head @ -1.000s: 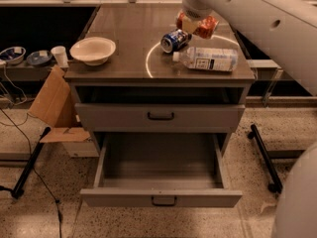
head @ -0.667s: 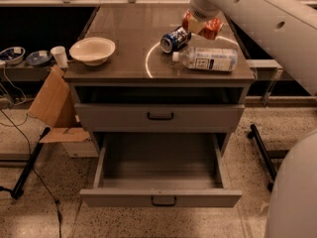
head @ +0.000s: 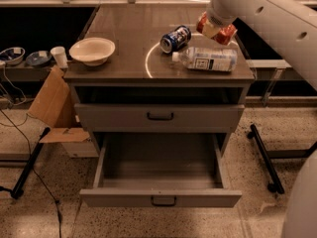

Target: Pick coke can from middle drawer and place on counter

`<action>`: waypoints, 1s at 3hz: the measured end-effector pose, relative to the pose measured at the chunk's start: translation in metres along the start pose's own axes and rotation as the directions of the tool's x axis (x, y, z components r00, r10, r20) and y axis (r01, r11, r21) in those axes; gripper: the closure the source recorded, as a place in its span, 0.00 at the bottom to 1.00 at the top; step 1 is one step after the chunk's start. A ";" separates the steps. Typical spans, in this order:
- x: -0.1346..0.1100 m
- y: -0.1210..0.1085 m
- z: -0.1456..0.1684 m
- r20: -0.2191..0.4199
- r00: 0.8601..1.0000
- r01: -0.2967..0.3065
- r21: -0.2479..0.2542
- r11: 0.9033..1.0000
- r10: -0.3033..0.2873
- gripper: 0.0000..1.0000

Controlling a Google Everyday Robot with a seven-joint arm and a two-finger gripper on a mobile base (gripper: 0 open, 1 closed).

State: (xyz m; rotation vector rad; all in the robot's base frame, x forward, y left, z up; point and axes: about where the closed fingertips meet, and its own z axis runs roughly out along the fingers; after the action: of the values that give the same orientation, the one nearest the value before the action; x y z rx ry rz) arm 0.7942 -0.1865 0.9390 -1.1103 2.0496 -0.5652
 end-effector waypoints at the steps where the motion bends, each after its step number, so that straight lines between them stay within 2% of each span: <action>1: 0.014 -0.007 0.005 -0.020 0.999 -0.025 0.024 0.999 0.025 1.00; 3: 0.020 -0.014 0.020 -0.006 0.999 0.035 0.059 0.998 -0.035 1.00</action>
Offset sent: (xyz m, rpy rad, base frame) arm 0.0170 -0.0293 -0.0061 -0.0658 -0.0586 -0.0103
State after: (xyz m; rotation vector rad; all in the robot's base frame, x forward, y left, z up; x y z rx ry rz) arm 0.8093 -0.2114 0.9280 -1.1132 2.0081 -0.6425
